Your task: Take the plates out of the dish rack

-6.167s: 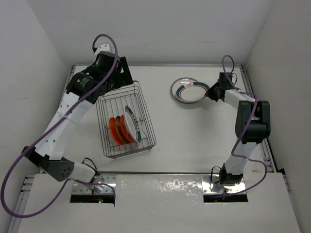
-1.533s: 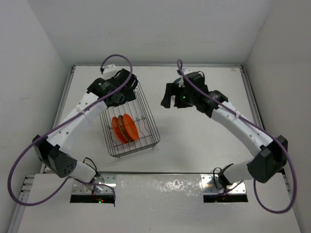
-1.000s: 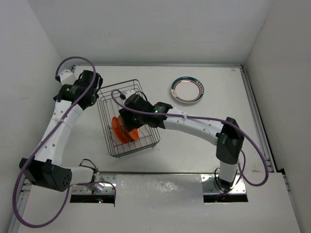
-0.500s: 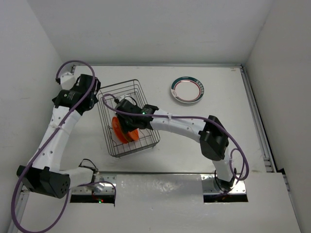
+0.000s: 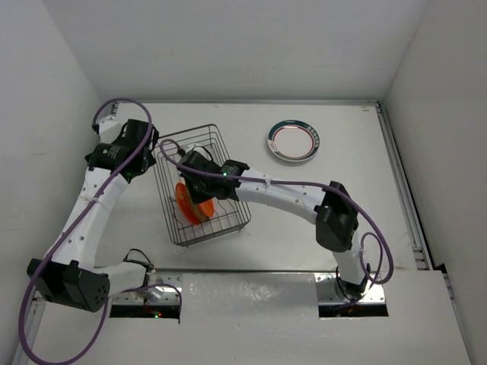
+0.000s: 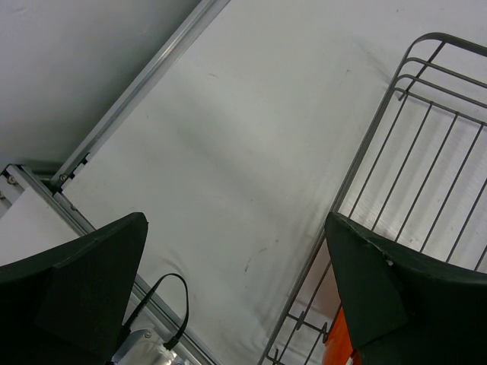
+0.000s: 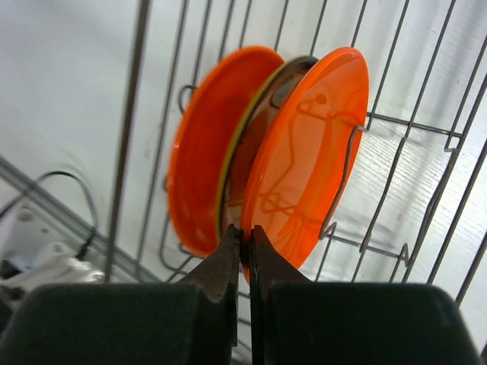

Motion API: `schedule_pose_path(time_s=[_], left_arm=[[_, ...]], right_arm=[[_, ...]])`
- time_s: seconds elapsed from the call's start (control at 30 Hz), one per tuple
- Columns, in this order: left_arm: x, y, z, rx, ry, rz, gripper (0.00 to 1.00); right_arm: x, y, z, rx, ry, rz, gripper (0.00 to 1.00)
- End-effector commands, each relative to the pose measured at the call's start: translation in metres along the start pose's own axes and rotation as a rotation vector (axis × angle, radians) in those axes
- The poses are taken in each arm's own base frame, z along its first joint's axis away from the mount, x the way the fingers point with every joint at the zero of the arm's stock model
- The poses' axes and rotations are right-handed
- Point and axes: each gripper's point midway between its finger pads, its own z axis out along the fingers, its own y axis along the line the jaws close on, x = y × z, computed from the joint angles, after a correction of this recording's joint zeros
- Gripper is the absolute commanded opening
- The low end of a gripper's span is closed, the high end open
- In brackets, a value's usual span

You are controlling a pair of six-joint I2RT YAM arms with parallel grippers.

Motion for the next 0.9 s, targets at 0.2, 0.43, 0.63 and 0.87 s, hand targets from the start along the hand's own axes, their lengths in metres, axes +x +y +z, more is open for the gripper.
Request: schedule_pose_path(time_s=[0.2,0.43,0.63,0.87], left_arm=[[-0.013,0.0,-0.002,0.03,-0.049,-0.016,1.0],[-0.013,-0.007,0.004,0.035,-0.042,0.035,1.0],[-0.011,-0.017,0.007,0.066,-0.025,0.063,1.0],[-0.018,-0.025,0.004,0.11,-0.035,0.096,1.0]], right_arm=[[-0.105,-0.012,-0.155,-0.055,-0.34,0.252,0.0],[-0.093,-0.13,-0.195,0.282,-0.338,0.269,0.0],[-0.016,-0.25,-0.146,0.563,-0.112,0.236,0.0],[0.069,-0.305,-0.106,0.679,0.14,0.206,0.0]])
